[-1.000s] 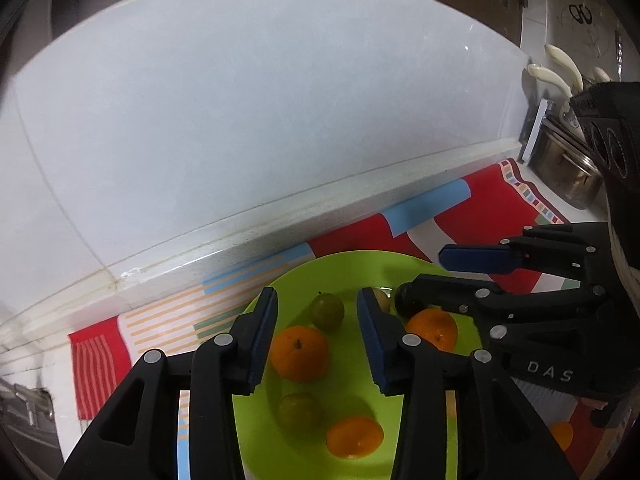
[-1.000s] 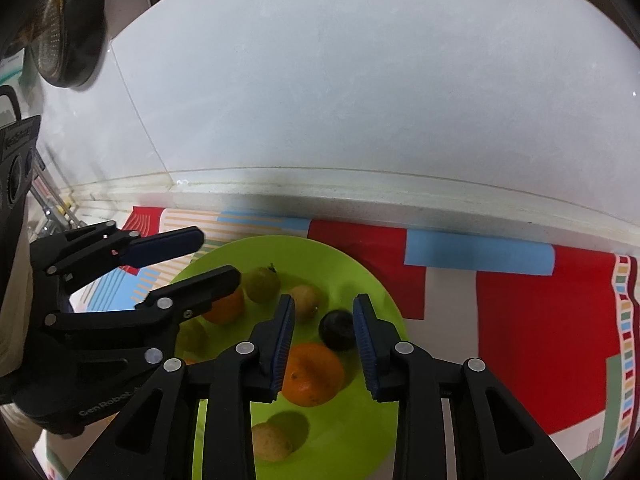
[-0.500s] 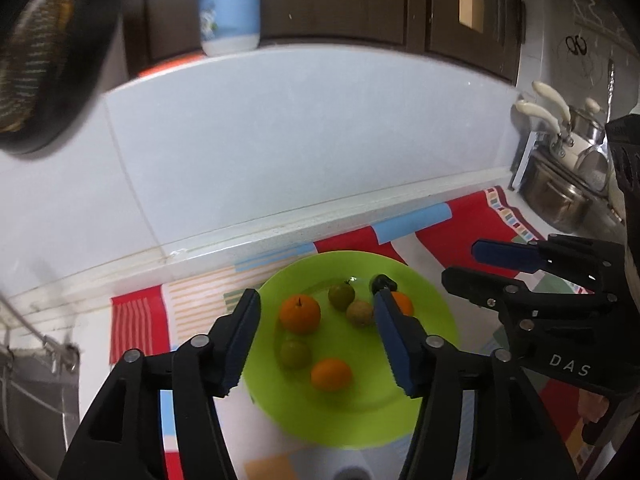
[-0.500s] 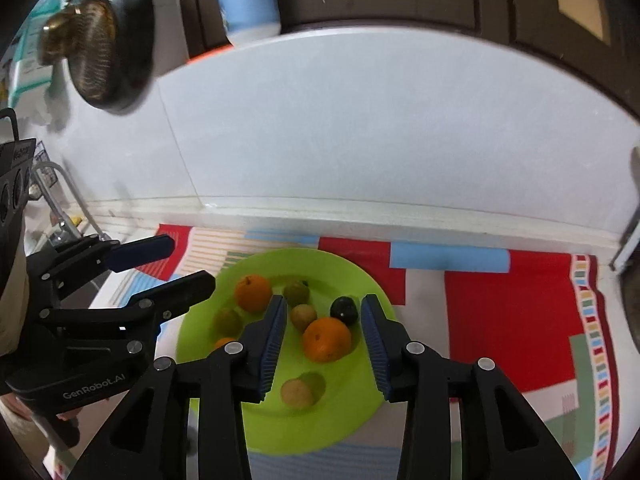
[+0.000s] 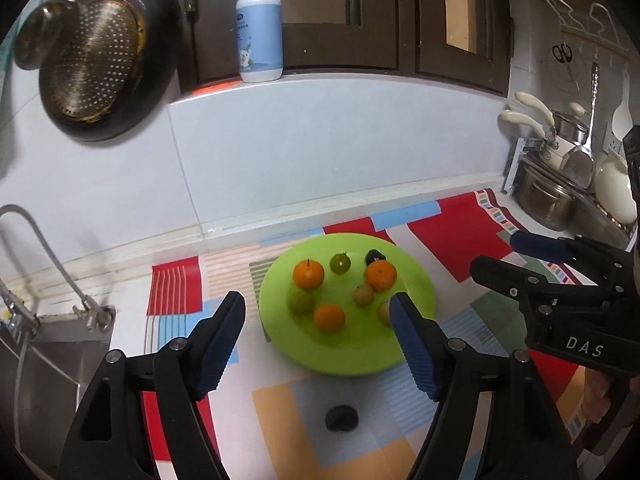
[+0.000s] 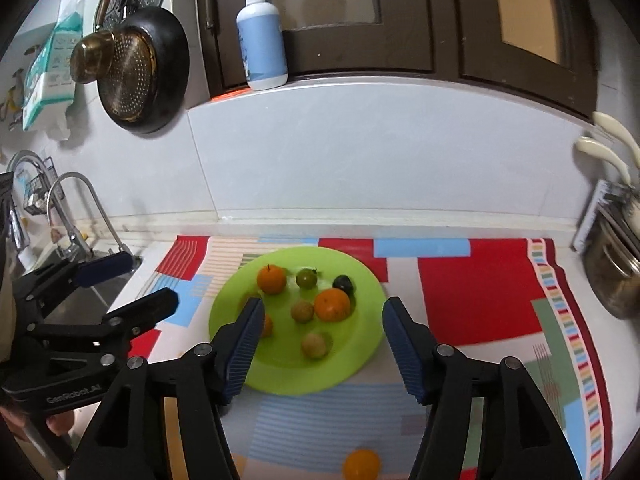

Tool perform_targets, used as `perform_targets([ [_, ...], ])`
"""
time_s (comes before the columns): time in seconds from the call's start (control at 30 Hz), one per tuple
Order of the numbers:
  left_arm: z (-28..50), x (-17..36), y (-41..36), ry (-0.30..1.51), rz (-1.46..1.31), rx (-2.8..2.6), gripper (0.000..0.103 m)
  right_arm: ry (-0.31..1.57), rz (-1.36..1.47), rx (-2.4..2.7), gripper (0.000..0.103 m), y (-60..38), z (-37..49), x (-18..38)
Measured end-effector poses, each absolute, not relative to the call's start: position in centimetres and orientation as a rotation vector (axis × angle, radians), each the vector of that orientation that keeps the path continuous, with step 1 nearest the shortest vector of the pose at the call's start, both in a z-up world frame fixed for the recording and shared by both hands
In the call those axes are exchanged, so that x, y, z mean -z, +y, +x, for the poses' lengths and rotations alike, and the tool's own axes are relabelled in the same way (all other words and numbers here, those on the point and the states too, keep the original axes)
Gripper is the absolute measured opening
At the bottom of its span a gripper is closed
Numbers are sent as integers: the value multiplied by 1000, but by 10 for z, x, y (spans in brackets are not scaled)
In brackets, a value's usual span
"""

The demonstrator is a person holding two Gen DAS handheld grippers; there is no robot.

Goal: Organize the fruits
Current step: 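Lift both open tools off the plate toward the last fruits, then grasp the dark plum with the left tool while the right tool grasps the orange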

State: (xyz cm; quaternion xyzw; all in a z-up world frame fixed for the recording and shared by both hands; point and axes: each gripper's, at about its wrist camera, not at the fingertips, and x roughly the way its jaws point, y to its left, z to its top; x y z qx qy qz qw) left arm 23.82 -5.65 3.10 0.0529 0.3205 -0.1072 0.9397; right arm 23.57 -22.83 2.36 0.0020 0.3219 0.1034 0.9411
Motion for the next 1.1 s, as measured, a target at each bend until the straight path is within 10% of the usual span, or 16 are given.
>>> perform_targets([
  [1.1,167,54,-48,730,157,142,76,714,21,-14,67,-245,150,53],
])
